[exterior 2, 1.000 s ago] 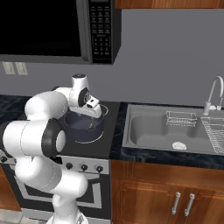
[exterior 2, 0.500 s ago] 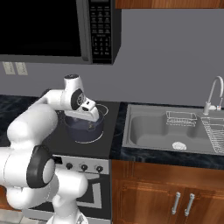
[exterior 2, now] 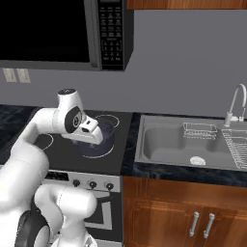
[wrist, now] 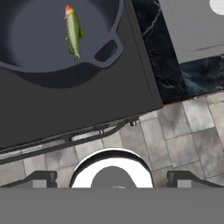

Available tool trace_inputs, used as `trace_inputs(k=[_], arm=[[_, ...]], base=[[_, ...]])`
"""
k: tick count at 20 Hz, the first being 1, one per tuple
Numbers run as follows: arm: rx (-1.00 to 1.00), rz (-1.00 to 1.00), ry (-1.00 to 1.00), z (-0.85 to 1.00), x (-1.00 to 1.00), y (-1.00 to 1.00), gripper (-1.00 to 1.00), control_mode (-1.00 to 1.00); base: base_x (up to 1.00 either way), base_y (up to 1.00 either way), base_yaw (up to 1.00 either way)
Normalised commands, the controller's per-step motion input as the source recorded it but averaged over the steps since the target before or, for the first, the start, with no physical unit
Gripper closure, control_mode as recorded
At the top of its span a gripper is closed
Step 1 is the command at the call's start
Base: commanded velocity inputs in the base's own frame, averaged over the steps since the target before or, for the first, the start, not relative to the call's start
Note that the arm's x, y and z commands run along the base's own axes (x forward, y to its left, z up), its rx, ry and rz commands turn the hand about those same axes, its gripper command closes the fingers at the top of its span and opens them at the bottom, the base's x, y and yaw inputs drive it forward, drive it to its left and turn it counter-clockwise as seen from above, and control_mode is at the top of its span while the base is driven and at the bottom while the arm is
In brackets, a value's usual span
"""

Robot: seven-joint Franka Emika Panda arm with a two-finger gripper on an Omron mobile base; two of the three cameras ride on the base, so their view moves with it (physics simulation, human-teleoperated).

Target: Retrieve the frozen meat and place it in the pot on a burner. Then turn the burner on.

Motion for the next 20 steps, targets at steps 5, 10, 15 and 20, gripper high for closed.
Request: trace_inputs(k=[5,10,15,20], arm=[[0.01,0.01,0.00,0.00,-0.47,-0.01,-1.00,-1.00],[0.00,0.00,0.00,0.00,-0.13,-0.11,-1.00,-1.00],[0.00,0.00,0.00,-0.02,0.00,-0.12,-1.00,-1.00],[0.01,0.00,0.01,-0.02,0.00,-0.17,-1.00,-1.00]], base=[[0.00,0.00,0.00],[0.00,0.00,0.00],[0.00,0.00,0.00],[0.00,0.00,0.00]])
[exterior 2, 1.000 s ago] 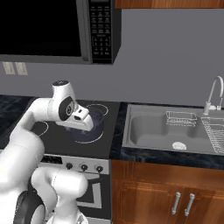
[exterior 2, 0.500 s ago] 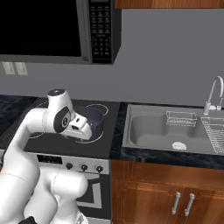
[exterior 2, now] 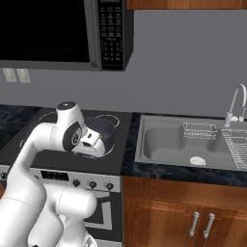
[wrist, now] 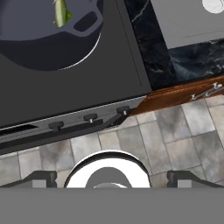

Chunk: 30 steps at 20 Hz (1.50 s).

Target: Retrieve the frozen meat and place it in the pot on a burner. Then turn the burner on.

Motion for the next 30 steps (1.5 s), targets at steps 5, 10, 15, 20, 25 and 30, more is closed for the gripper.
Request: trace_inputs(k=[5,10,15,20,25,30], arm=[[0.00,0.00,0.00,0.00,0.00,-0.01,-1.00,-1.00],[0.00,0.00,0.00,0.00,0.00,0.00,-1.00,-1.00],[0.00,0.00,-0.02,0.00,0.00,0.01,-1.00,-1.00],[0.00,0.00,-0.02,0.00,0.00,0.03,-1.00,-1.00],[0.00,0.00,0.00,0.00,0.00,0.02,-1.00,1.00],[0.00,0.00,0.00,0.00,0.00,0.00,-1.00,1.00]], base=[[0.00,0.00,0.00],[0.00,0.00,0.00],[0.00,0.00,0.00],[0.00,0.00,0.00],[-0.07,0.19,0.00],[-0.23,0.33,0.00]])
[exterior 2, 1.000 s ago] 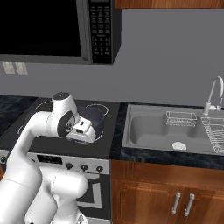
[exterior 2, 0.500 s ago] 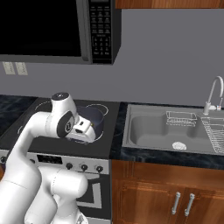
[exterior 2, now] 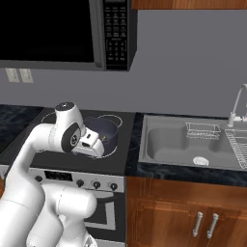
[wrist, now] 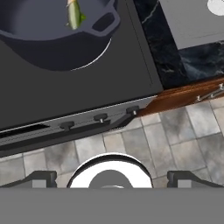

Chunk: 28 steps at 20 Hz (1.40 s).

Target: Retrieve the frozen meat and place it in the pot on a burner. Then turn the burner on.

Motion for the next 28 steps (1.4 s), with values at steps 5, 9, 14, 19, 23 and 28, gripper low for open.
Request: trace_inputs(k=[5,9,14,19,23,28], arm=[[0.00,0.00,0.00,0.00,0.00,0.00,-1.00,1.00],[0.00,0.00,0.00,0.00,0.00,0.00,-1.00,1.00],[0.00,0.00,0.00,0.00,0.00,0.00,-1.00,1.00],[0.00,0.00,0.00,0.00,0.00,0.00,-1.00,1.00],[0.00,0.00,0.00,0.00,0.00,0.00,-1.00,1.00],[0.00,0.00,0.00,0.00,0.00,0.00,-1.00,1.00]], base=[[-0.20,0.34,0.00],[-0.24,0.42,-0.01],[-0.27,0.49,-0.03],[-0.32,0.52,-0.05],[-0.34,0.54,-0.03],[-0.34,0.50,-0.02]])
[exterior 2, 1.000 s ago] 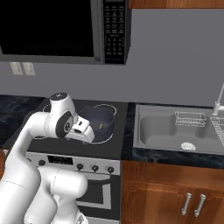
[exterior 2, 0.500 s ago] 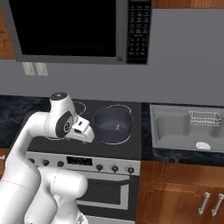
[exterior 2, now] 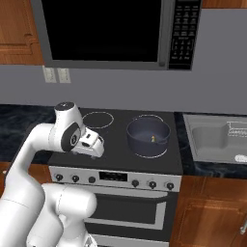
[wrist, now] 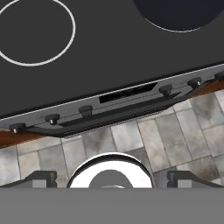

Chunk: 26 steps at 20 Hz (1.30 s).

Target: Retrieve the frozen meat and place it in the pot on a burner. Then turn the burner on.

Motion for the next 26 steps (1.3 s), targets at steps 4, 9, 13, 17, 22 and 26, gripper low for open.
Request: trace_inputs(k=[4,9,13,17,22,26], arm=[[0.00,0.00,0.00,0.00,0.00,0.00,-1.00,1.00],[0.00,0.00,0.00,0.00,0.00,0.00,-1.00,1.00],[0.00,0.00,0.00,0.00,0.00,0.00,-1.00,-1.00],[0.00,0.00,0.00,0.00,0.00,0.00,-1.00,-1.00],[0.02,0.15,-0.18,0.00,-0.35,-0.64,-1.00,-1.00],[0.00,0.09,-0.46,0.00,-0.84,-0.79,-1.00,-1.00]], base=[[-0.31,0.26,-0.01],[-0.01,0.00,0.00],[0.00,0.00,0.00],[0.00,0.00,0.00],[0.00,0.00,0.00],[0.00,0.00,0.00]])
